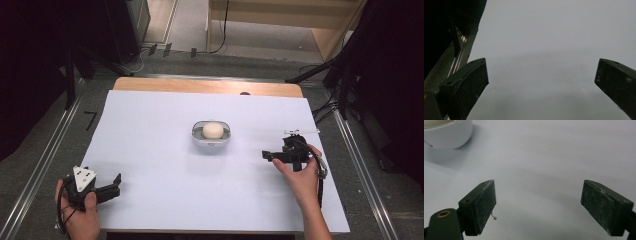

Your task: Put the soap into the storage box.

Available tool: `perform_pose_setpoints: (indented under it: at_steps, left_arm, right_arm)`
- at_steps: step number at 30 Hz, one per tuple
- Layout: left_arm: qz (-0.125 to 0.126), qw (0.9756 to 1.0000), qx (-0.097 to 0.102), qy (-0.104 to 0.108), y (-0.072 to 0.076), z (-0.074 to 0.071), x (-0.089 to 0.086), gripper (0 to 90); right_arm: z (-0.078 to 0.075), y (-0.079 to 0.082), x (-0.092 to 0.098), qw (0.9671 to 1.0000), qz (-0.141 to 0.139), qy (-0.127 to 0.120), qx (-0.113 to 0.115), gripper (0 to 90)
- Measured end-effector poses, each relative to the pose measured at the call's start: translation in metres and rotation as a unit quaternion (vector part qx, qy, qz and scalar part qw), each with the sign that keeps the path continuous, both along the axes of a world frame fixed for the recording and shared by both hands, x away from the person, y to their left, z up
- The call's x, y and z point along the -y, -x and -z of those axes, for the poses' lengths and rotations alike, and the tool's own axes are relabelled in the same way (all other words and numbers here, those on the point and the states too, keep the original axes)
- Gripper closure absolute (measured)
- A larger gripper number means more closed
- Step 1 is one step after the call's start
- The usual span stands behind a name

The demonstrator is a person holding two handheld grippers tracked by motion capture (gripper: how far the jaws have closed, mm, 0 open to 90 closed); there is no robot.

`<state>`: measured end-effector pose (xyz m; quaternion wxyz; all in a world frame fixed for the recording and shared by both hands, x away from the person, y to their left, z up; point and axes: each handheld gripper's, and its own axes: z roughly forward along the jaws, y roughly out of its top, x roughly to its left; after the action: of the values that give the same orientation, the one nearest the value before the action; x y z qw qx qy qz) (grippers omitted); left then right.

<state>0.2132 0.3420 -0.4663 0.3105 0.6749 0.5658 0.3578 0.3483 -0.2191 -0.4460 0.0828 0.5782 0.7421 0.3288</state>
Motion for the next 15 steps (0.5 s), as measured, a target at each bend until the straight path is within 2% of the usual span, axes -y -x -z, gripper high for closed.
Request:
perform_pose_setpoints:
  at_steps: [3, 15]
  left_arm:
    - [0.001, 1.0000, -0.001, -0.001, 0.000, 0.000, 0.000, 0.0]
    - [0.000, 1.0000, -0.001, -0.002, 0.000, 0.000, 0.000, 0.0]
  right_arm:
    - [0.004, 0.003, 0.005, 1.0000, 0.002, 0.005, -0.003, 13.4]
    - [0.014, 0.023, 0.031, 0.9998, 0.016, -0.008, 0.005, 13.3]
